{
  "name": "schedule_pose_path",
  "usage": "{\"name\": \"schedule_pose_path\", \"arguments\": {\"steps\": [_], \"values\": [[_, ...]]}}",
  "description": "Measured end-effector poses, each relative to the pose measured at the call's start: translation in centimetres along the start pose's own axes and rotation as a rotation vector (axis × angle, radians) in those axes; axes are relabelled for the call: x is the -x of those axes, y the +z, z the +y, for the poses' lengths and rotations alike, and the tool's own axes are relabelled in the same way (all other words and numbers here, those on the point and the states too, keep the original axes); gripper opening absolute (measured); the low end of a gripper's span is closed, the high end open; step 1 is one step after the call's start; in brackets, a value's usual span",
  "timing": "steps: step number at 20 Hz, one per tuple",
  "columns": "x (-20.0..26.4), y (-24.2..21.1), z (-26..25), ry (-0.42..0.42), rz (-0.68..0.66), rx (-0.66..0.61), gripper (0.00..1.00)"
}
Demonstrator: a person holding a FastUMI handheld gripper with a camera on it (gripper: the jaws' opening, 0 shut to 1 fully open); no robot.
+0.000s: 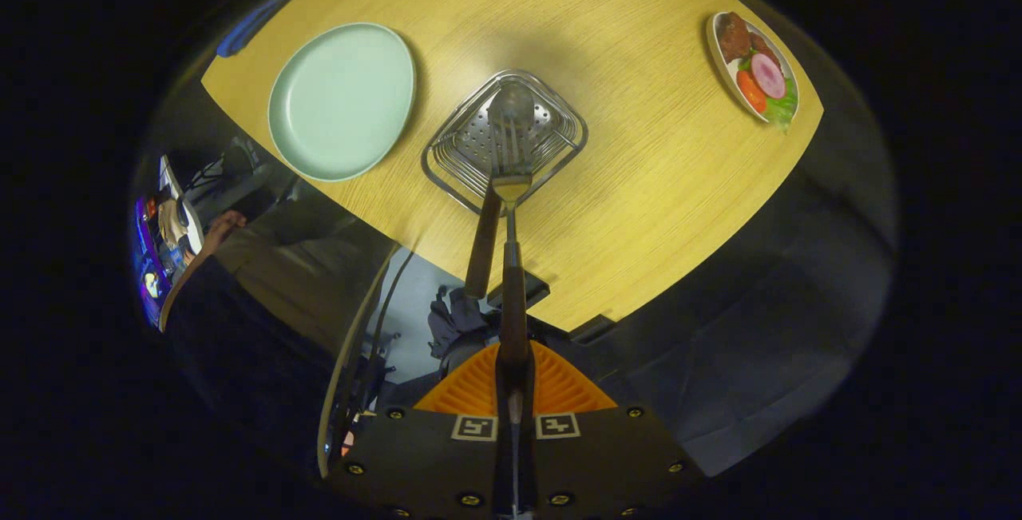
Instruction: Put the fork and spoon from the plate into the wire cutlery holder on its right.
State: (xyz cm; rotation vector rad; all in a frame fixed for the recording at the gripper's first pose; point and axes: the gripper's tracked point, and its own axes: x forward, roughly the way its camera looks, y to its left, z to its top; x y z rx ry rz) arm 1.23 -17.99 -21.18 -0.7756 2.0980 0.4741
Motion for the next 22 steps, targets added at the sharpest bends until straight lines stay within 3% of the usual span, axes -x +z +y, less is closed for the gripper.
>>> {"name": "schedule_pose_path", "arguments": {"steps": [9,14,20,22], "values": [[-1.0,2.8,-1.0,-0.047,0.138,0.013,0.03],[-0.3,4.4,-0.9,-0.046,0.096,0.004,0.12],[1.3,4.5,-0.8,-0.019,0.022,-0.037,0.12],[2.0,4.1,-0.7,0.000,-0.009,-0.051,0.21]]}}
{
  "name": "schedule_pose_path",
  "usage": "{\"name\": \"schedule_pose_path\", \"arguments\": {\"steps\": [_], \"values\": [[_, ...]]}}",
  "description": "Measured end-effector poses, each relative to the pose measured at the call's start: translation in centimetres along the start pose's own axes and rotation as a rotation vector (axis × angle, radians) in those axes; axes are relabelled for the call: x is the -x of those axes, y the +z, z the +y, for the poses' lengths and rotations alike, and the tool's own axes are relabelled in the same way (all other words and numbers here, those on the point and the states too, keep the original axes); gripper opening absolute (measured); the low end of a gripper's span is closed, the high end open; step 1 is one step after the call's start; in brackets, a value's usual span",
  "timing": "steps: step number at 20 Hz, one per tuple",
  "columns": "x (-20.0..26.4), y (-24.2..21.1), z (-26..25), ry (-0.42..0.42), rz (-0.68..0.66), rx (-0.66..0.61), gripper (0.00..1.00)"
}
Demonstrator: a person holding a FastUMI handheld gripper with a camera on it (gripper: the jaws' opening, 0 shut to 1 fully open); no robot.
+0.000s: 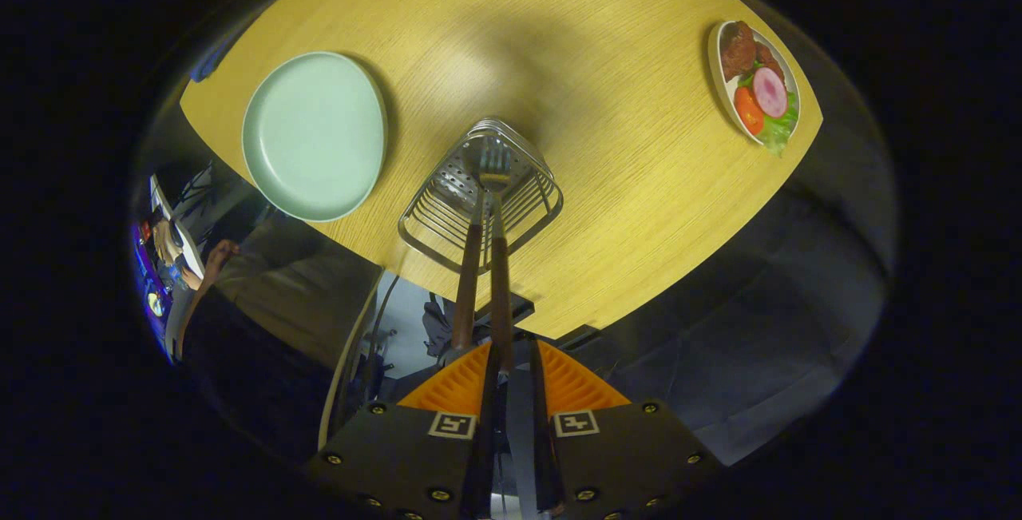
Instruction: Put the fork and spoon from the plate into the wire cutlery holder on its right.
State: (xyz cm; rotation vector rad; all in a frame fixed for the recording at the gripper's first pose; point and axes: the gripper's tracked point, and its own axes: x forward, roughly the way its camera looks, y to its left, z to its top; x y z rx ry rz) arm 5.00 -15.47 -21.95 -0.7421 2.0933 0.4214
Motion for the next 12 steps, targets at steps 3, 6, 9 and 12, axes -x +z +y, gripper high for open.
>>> {"name": "schedule_pose_path", "arguments": {"steps": [3,6,9,12], "values": [[1.1,-0.7,0.3,0.021,-0.082,-0.044,0.21],[3.0,-0.7,1.1,0.054,-0.241,-0.107,0.21],[4.7,-0.6,2.7,0.068,-0.440,-0.166,0.21],[6.5,-0.3,5.5,0.092,-0.649,-0.221,0.21]]}}
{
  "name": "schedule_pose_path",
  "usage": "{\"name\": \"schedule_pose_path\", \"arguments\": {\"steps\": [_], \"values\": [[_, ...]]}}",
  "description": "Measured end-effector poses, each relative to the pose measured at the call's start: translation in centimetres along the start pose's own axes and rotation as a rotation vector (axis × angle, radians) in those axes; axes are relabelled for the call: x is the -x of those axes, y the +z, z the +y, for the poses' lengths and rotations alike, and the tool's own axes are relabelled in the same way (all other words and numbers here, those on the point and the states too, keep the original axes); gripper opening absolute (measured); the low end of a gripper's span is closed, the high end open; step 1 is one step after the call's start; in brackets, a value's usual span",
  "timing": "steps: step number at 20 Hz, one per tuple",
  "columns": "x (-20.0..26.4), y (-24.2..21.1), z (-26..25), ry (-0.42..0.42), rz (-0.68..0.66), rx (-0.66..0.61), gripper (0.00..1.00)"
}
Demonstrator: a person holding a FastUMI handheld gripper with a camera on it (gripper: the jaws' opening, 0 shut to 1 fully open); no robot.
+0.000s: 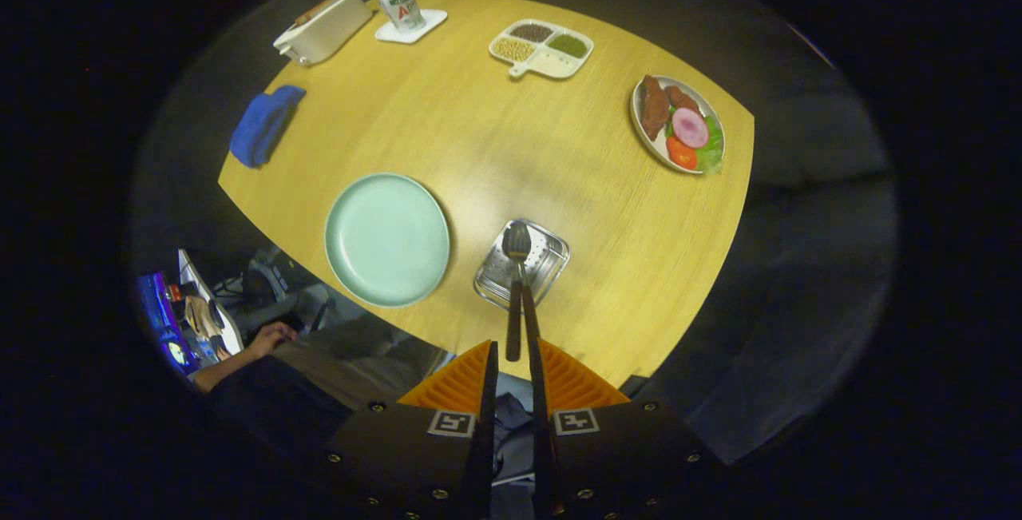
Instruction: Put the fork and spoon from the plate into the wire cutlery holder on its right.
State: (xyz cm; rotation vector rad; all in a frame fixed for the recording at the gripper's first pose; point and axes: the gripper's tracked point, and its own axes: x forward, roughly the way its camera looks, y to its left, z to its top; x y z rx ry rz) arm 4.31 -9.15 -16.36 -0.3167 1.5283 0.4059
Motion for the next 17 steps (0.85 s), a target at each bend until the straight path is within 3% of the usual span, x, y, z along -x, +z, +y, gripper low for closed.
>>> {"name": "schedule_pose_path", "arguments": {"steps": [4,8,10,17], "values": [[0.9,0.6,2.5,-0.030,-0.276,-0.085,0.21],[2.9,2.1,4.4,-0.111,-0.619,-0.173,0.21],[3.7,1.6,5.4,-0.143,-0.730,-0.207,0.21],[10.5,1.2,6.5,-0.298,-1.176,-0.276,0.21]]}}
